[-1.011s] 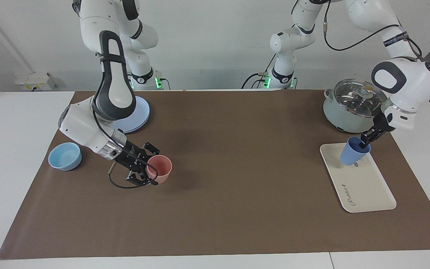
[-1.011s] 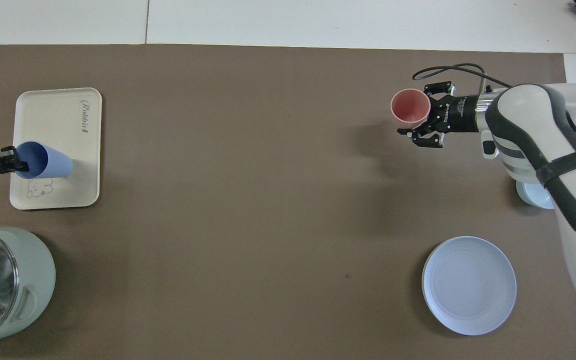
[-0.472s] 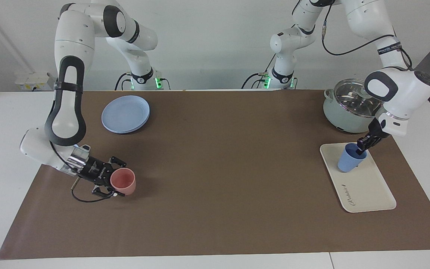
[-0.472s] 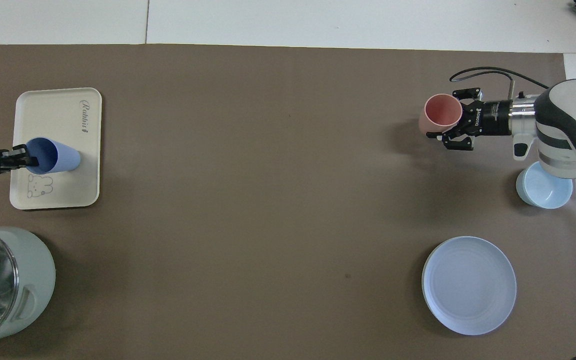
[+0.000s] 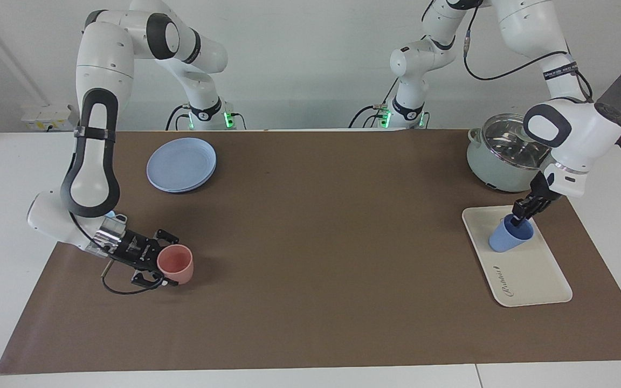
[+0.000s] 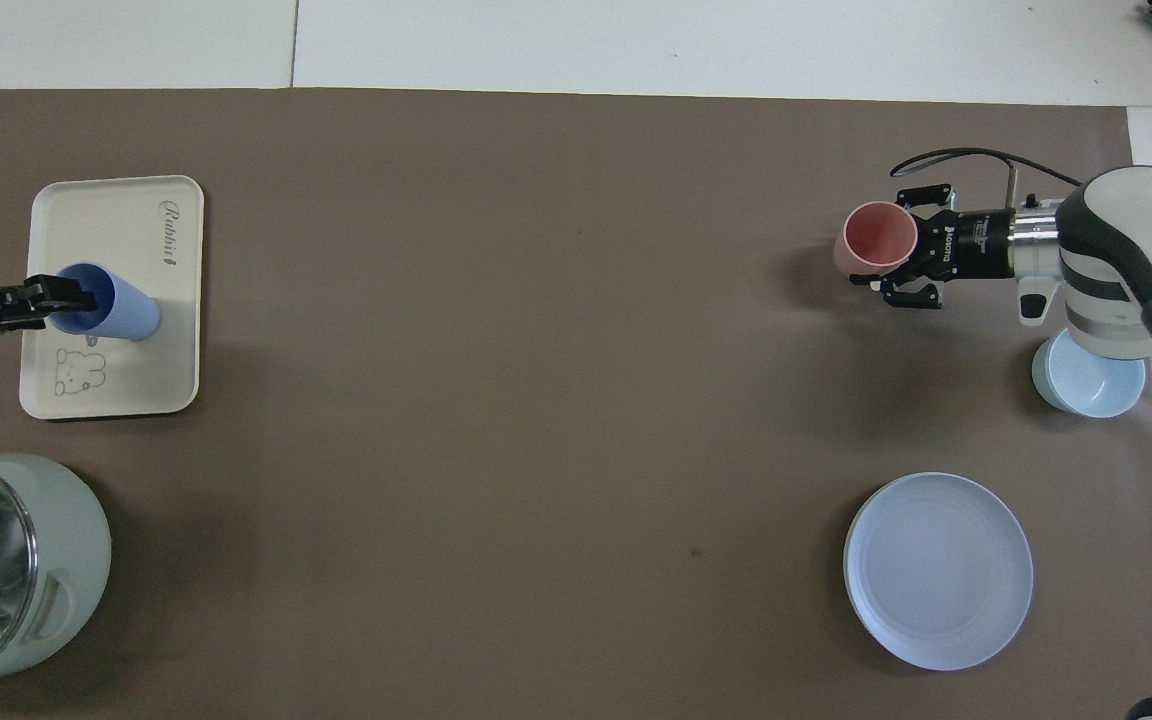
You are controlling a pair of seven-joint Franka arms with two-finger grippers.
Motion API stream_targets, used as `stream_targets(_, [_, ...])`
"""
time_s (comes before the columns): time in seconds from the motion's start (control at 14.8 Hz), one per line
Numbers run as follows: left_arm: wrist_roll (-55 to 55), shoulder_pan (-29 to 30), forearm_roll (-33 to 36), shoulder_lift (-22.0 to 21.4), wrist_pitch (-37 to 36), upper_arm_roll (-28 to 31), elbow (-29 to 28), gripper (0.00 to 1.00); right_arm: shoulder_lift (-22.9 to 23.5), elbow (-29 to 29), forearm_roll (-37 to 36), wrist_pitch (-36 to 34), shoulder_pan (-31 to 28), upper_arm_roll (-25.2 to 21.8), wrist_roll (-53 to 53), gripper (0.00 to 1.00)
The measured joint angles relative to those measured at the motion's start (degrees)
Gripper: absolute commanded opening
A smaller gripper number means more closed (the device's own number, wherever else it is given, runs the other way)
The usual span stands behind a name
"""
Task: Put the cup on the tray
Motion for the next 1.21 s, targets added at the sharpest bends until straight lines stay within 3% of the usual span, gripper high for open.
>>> stream_targets(0.13, [0.5, -0.6, 2.3, -0.8, -4.9, 0.0, 3.4, 1.0, 0.1, -0.9, 0.0, 0.3, -0.7, 0.0, -0.2, 0.01])
stream_targets(0.27, [0.5, -1.6, 5.4, -2.3, -10.9, -0.2, 7.1, 1.0, 0.1, -1.1, 0.0, 0.3, -1.4, 0.0, -0.2, 0.45])
stream_targets(0.34, [0.6, -2.6, 5.9, -3.5, -13.3, -0.2, 8.2, 1.0, 0.1, -1.1, 0.0, 0.4, -1.5, -0.1, -0.2, 0.61])
stream_targets(0.4, [0.6, -4.3, 6.3, -5.0, -15.4, -0.3, 8.7, 1.0, 0.0, -1.1, 0.0, 0.5, -1.6, -0.2, -0.2, 0.69])
stream_targets(0.47, [0.6, -6.3, 7.0, -6.5, -17.6, -0.3, 8.8, 1.0, 0.0, -1.1, 0.0, 0.6, -1.6, -0.5, -0.3, 0.94])
stream_targets(0.94, [-4.6, -19.0, 8.9, -13.9, -29.7, -0.8, 9.2, 1.0, -0.3, -1.3, -1.8, 0.9, -1.8, -2.1, -0.8, 0.99])
stream_targets(1.21, [-7.0, -19.7, 9.0, -14.3, -40.7, -1.5, 18.2, 1.0, -1.3, -1.3, -7.6, -1.6, -3.4, -3.2, -0.9, 0.99])
